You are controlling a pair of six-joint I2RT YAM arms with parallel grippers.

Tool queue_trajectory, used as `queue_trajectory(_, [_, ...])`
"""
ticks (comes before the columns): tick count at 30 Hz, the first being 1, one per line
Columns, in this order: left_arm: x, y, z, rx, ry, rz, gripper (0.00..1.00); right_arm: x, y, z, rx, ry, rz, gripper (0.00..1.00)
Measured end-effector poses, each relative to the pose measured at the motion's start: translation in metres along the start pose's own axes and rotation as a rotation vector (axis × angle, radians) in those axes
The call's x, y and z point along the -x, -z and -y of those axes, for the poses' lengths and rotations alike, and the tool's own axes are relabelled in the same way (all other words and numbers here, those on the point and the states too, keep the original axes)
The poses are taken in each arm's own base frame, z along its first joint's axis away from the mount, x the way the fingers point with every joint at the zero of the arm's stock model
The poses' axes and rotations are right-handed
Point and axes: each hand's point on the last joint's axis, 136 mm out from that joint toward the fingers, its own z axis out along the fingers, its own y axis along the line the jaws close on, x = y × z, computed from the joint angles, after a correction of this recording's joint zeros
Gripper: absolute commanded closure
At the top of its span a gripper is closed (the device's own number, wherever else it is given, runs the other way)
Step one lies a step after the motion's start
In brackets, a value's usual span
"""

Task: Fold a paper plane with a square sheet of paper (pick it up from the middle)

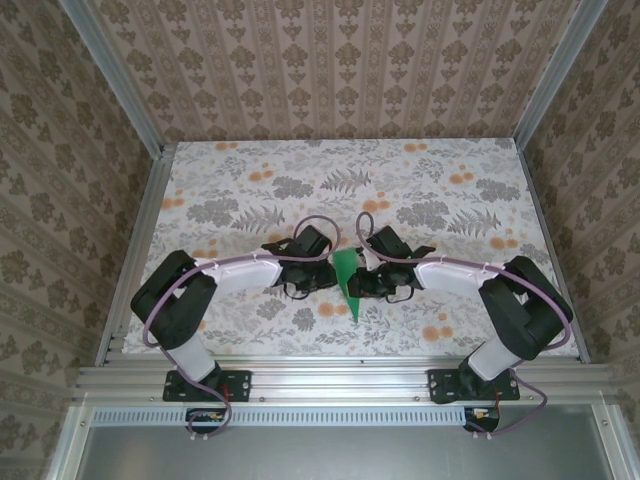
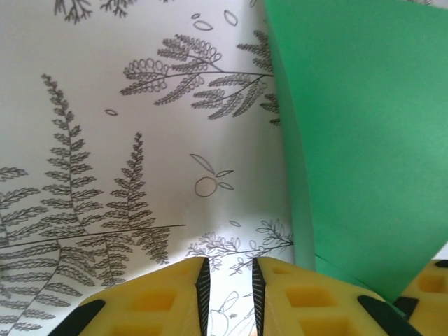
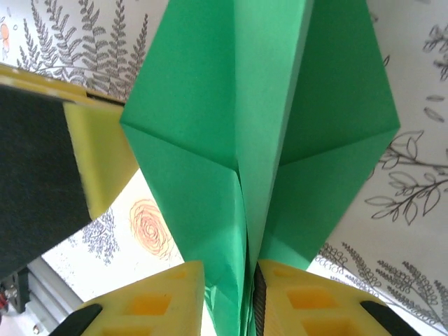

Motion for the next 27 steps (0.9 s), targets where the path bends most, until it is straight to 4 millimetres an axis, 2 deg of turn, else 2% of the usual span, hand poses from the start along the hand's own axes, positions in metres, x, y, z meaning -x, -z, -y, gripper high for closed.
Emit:
queue_trajectory(7, [-0.003, -0.002, -0.007, 0.018, 0.003, -0.003, 0.77, 0.002, -0.011, -0.002, -0.097, 0.028, -0.021, 0.74])
queue_trajectory(12, [-0.005, -0.004, -0.014, 0.036, 0.005, -0.002, 0.77, 0.001, -0.015, 0.000, -0.182, 0.048, -0.040, 0.90])
queue_trajectory(15, [-0.008, -0.002, -0.021, 0.048, 0.007, 0.008, 0.76, 0.005, -0.010, -0.001, -0.240, 0.061, -0.034, 0.94])
queue_trajectory(19, [-0.006, 0.016, -0.024, 0.036, 0.012, 0.059, 0.75, 0.020, 0.008, -0.001, -0.352, 0.082, -0.004, 0.95])
queue_trajectory(23, [0.002, 0.040, -0.020, 0.003, 0.012, 0.139, 0.74, 0.049, 0.031, -0.001, -0.463, 0.104, 0.042, 0.92])
queue_trajectory(27, [0.007, 0.059, -0.019, -0.018, 0.015, 0.201, 0.74, 0.069, 0.028, 0.011, -0.520, 0.096, 0.026, 0.89])
